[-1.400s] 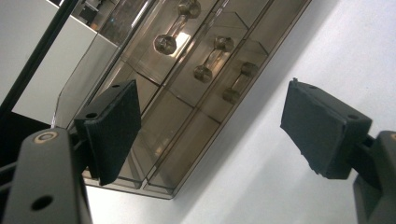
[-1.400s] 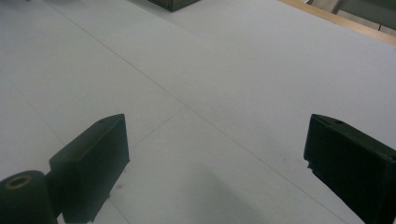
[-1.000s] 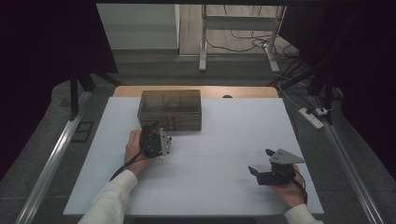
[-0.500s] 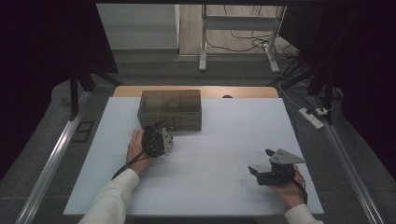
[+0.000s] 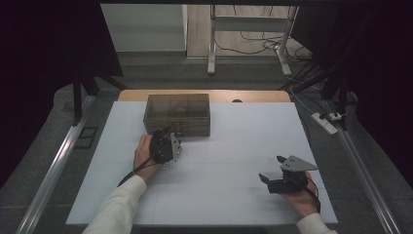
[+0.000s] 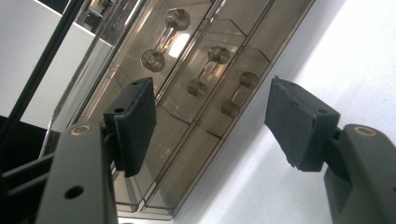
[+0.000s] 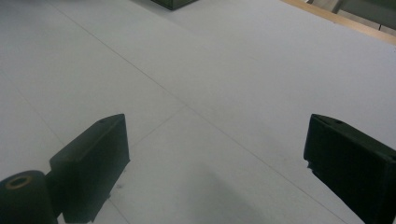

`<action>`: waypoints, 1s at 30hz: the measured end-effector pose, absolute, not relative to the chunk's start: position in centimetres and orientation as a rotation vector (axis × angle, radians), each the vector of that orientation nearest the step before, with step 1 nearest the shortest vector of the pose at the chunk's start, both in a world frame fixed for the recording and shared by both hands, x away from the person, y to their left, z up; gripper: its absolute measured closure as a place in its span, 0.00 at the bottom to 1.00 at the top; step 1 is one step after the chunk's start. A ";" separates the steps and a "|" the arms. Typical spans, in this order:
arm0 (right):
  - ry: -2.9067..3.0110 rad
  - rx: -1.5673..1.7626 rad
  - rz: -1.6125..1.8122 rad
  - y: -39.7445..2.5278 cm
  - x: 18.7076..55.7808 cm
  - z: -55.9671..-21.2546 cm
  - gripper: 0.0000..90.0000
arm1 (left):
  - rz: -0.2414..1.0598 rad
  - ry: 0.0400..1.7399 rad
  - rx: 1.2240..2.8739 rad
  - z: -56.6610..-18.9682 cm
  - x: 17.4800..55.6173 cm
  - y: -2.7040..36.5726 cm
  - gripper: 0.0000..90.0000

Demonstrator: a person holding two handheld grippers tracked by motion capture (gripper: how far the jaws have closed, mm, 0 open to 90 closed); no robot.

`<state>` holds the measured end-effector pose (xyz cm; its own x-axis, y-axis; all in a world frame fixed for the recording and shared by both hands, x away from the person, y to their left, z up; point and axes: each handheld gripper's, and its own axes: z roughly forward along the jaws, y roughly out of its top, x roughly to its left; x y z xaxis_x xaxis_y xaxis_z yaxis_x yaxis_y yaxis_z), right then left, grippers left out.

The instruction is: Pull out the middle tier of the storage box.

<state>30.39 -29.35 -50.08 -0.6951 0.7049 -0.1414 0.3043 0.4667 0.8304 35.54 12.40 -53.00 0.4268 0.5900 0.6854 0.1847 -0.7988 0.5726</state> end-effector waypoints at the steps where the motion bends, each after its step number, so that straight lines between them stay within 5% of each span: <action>1: 2.247 0.839 1.135 -29.4 30.4 -50.1 0.07 | 1.334 0.658 2.272 -53.0 35.6 12.4 0.39; 30: 2.249 0.836 1.131 -29.3 30.4 -50.1 0.07 | 1.375 0.655 2.255 -53.3 36.1 12.2 0.52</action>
